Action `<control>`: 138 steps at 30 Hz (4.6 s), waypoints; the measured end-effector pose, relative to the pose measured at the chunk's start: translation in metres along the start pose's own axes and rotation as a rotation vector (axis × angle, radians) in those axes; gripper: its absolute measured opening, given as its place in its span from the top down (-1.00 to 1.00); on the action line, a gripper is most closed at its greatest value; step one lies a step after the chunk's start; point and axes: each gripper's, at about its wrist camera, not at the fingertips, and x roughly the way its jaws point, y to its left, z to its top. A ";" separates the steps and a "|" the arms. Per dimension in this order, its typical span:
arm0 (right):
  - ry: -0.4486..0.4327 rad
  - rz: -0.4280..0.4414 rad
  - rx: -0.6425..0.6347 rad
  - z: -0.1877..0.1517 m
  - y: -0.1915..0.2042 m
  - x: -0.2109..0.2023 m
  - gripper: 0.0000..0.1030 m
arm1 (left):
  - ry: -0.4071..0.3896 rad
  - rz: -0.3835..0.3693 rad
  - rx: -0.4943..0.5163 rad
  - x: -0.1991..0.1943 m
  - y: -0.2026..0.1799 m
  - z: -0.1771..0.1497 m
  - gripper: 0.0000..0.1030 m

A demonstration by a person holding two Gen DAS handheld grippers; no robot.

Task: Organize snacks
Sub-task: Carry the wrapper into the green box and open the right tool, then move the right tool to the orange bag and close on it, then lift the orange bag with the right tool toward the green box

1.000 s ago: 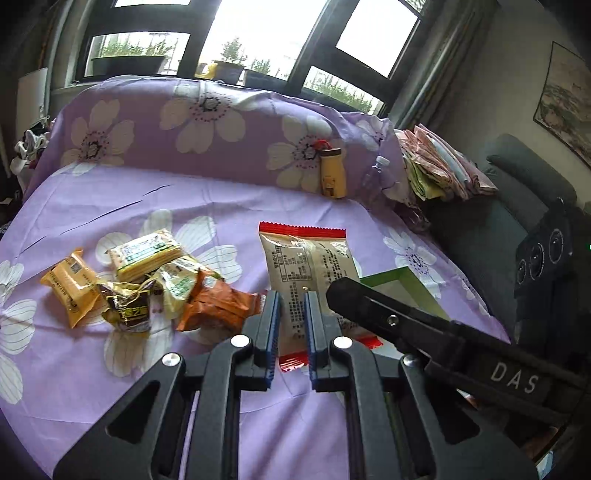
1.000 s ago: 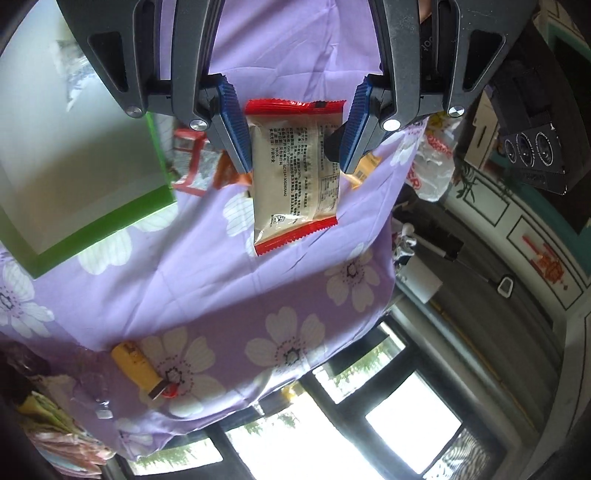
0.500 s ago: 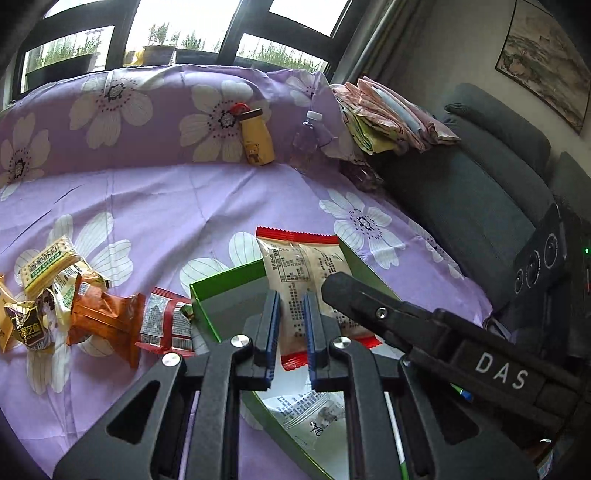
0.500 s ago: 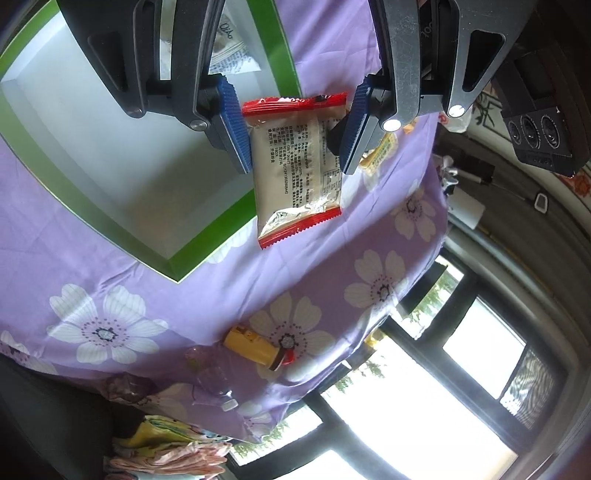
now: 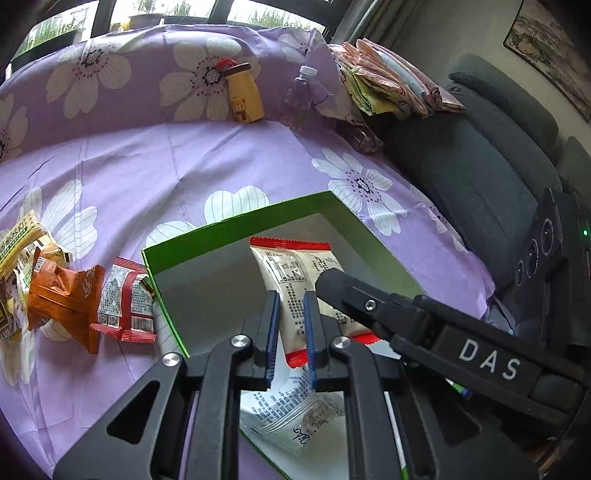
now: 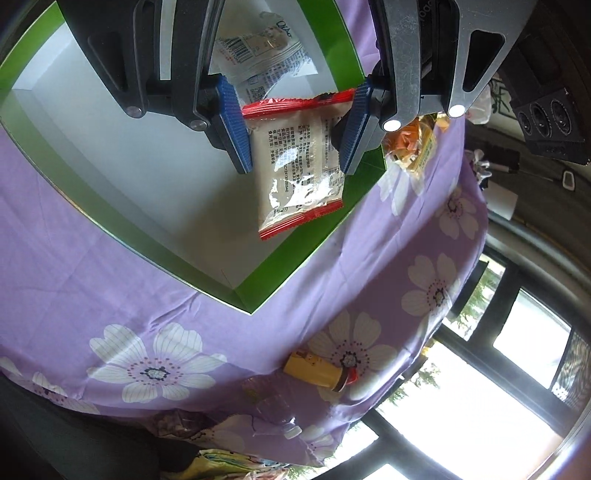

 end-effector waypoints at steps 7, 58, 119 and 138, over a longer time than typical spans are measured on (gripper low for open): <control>0.034 -0.053 0.018 0.001 -0.012 0.011 -0.02 | 0.057 -0.003 -0.005 0.019 -0.002 -0.005 0.79; -0.047 -0.165 -0.187 -0.024 0.082 0.002 -0.65 | -0.240 0.304 -0.298 -0.173 0.161 -0.069 -0.77; 0.452 0.047 -0.607 -0.159 0.206 0.132 -0.54 | -0.140 0.428 -0.565 -0.173 0.265 -0.114 -0.80; 0.503 0.186 -0.130 -0.117 0.143 0.140 -0.63 | -0.010 0.190 -0.537 -0.128 0.238 -0.112 -0.72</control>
